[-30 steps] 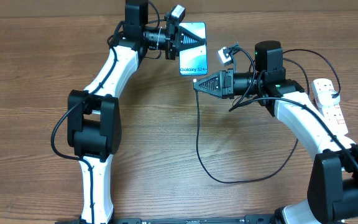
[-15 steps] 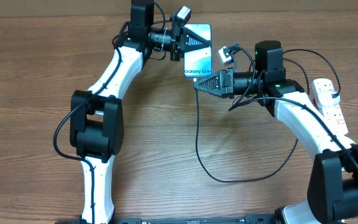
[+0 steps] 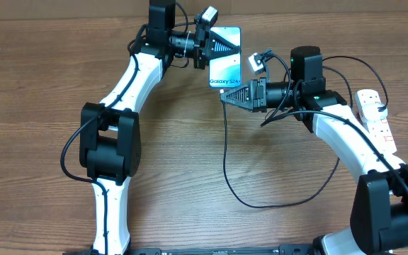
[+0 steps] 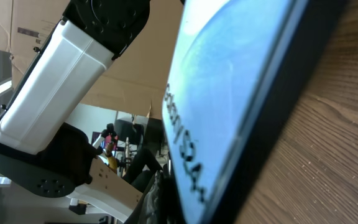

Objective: Plug charger to phone and switch on socket

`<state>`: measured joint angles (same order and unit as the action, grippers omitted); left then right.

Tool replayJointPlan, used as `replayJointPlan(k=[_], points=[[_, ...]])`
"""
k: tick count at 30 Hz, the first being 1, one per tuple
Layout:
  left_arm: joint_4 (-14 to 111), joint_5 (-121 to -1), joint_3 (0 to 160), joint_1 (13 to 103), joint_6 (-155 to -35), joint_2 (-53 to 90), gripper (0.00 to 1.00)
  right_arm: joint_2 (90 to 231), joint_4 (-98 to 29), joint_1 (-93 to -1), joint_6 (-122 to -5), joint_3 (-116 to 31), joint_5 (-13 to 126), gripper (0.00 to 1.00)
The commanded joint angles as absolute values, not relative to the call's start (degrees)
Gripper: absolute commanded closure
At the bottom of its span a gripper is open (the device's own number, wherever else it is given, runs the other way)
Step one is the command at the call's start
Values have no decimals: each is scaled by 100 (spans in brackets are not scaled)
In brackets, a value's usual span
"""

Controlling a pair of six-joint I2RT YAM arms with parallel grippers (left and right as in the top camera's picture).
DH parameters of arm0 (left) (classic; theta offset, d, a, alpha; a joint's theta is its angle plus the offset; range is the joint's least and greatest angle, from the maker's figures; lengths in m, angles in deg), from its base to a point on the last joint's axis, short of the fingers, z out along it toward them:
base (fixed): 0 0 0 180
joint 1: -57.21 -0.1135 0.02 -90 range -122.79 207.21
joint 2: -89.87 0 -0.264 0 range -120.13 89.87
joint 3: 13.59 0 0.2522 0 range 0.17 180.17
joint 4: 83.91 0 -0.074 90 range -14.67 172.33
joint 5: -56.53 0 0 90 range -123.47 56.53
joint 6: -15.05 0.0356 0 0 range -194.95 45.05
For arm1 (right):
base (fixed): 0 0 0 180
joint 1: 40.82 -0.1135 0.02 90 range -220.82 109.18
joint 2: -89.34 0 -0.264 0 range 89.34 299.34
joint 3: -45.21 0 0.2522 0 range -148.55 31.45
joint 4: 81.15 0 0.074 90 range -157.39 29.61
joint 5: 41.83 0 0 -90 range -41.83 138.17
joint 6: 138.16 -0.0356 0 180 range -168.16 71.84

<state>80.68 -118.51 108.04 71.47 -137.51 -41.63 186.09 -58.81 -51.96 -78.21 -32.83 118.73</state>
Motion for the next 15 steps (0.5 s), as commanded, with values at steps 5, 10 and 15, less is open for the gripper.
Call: replayJointPlan(k=[5,10,15], points=[[8114,-12209,10833,7105,-13974,-4016,96,18535,-5944,-5108,-7993,-3387,11880,96],[8114,-12192,10833,7107,-13967,-4016,96,18535,-5944,-5054,-7991,-3387,12033,96],[8118,-12152,10833,7110,-13915,-4016,96,18535,-5966,-5054,-7993,-3387,12031,96]])
